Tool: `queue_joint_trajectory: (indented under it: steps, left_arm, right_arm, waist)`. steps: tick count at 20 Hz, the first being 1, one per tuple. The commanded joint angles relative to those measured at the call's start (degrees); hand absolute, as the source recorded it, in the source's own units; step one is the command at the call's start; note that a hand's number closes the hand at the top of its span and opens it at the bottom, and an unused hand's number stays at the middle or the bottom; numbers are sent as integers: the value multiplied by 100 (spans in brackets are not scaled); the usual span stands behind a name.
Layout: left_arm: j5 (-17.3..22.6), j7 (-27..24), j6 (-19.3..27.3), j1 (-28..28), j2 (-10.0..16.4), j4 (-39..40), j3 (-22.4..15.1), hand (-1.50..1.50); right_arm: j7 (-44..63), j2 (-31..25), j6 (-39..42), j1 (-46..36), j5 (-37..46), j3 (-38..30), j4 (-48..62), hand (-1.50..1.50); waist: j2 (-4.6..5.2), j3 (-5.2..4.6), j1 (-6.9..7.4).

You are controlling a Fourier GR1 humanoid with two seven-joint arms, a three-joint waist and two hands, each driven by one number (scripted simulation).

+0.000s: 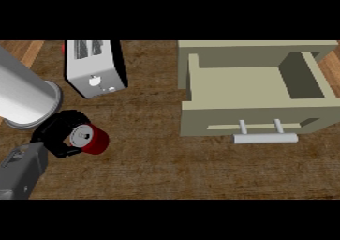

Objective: Pick up the can, place it into the drawer and close the drawer

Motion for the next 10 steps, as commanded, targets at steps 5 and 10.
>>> queue_joint_trajectory:
  steps: [5,10]
  left_arm:
    - [667,-456,1405,62,-927,-404,619,150]
    - [888,-662,2633,228,-1628,-1148,738,150]
  right_arm:
    - [128,-90,-73,76,-122,-149,-3,-150]
    - [94,-114,-196,-93,49,-243,197,-150]
  waist:
    - [-59,17,128]
    - [-115,33,301]
